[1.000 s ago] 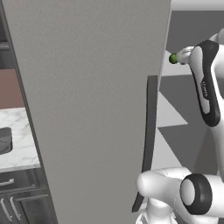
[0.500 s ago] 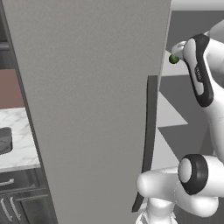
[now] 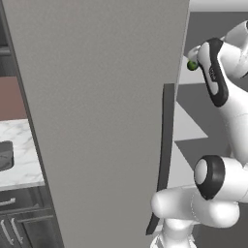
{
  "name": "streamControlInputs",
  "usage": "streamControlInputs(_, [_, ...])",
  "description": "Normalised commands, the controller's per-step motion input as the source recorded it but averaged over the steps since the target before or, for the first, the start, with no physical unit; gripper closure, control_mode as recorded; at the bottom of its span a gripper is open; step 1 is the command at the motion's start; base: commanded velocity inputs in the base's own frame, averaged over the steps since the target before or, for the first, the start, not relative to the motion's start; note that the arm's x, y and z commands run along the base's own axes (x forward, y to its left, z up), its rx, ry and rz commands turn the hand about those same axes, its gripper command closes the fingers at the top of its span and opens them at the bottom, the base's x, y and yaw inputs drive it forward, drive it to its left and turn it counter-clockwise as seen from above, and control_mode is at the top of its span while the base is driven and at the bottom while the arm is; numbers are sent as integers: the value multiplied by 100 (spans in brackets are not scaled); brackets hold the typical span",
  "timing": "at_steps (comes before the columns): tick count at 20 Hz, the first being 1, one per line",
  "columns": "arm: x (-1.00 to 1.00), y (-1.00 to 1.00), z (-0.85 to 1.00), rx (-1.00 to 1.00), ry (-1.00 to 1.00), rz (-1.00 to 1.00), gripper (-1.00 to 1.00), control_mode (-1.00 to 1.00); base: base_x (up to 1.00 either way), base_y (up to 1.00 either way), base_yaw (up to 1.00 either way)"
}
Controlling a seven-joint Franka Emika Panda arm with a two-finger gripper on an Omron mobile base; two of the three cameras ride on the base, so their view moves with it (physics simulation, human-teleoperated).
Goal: Take the avocado and lime out of the freezer and place them in the tupperware container on the counter. Then put the tupperware containing the vegetables back in the freezer.
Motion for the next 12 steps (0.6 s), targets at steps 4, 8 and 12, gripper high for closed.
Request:
streamControlInputs(4, [48,-3,-16,0,0,-6,-100,-100,0,0,0])
streamControlInputs(8, [46,-3,-13,2,0,-3,-100,-100,0,0,0])
streamControlInputs(12, [46,-4,-14,4,0,-3,-100,-100,0,0,0])
